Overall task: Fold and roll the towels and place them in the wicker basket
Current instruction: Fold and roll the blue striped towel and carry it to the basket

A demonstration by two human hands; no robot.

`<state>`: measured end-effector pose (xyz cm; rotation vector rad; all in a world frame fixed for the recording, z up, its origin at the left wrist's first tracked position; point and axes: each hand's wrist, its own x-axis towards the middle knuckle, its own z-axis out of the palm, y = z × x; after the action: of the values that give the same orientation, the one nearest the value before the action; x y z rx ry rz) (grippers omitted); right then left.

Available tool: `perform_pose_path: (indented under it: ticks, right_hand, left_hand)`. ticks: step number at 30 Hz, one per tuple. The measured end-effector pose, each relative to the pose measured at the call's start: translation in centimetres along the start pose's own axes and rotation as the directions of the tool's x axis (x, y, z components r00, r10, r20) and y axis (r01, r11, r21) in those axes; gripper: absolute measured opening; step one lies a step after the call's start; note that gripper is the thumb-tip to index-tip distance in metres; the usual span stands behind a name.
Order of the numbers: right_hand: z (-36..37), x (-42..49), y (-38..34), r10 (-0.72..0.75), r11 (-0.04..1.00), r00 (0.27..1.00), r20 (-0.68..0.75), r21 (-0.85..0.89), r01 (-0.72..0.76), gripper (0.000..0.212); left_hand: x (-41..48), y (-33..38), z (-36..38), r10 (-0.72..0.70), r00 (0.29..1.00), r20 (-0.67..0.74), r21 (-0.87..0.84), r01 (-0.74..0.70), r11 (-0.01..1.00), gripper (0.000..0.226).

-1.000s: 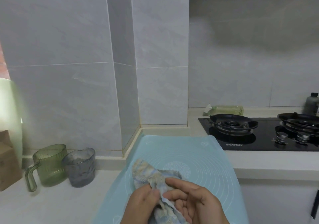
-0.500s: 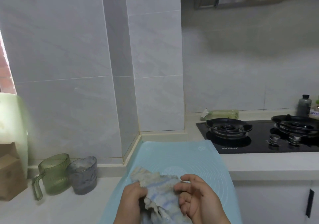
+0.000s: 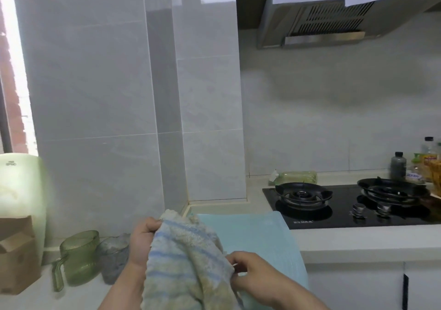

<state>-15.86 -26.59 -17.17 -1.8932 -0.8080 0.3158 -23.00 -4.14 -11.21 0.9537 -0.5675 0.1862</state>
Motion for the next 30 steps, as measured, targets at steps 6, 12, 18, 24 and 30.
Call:
perform_pose_path:
  ticks: [6,12,18,24,30]
  right_hand:
    - [-1.6,-1.7,-1.9,0.068,0.956,0.992,0.102,-0.291,-0.035,0.026]
    - [-6.1,-3.6,-4.4,0.075,0.965,0.994,-0.081,-0.246,-0.093,0.022]
    - [-7.3,-6.1,-6.2,0.183,0.930,0.983,0.023,0.321,-0.181,0.014]
    - [-6.8,-5.7,-4.7,0.322,0.842,0.941,0.104,-0.486,-0.234,0.012]
    - [-9.0,-5.7,-5.3,0.068,0.677,0.992,-0.110,-0.725,-0.127,0.018]
  left_hand:
    - [1.0,2.7,2.9,-0.195,0.965,-0.176,0.020,0.202,0.979,0.014]
    - [1.8,5.9,2.7,0.058,0.920,-0.388,0.633,0.220,0.742,0.029]
    - [3.3,6.4,3.0,0.246,0.912,-0.328,0.902,0.225,0.370,0.029]
    - [3.8,7.3,3.6,0.342,0.824,-0.451,0.824,0.237,0.515,0.031]
    - [3.7,8.8,3.7,0.366,0.845,-0.389,0.888,0.239,0.393,0.034]
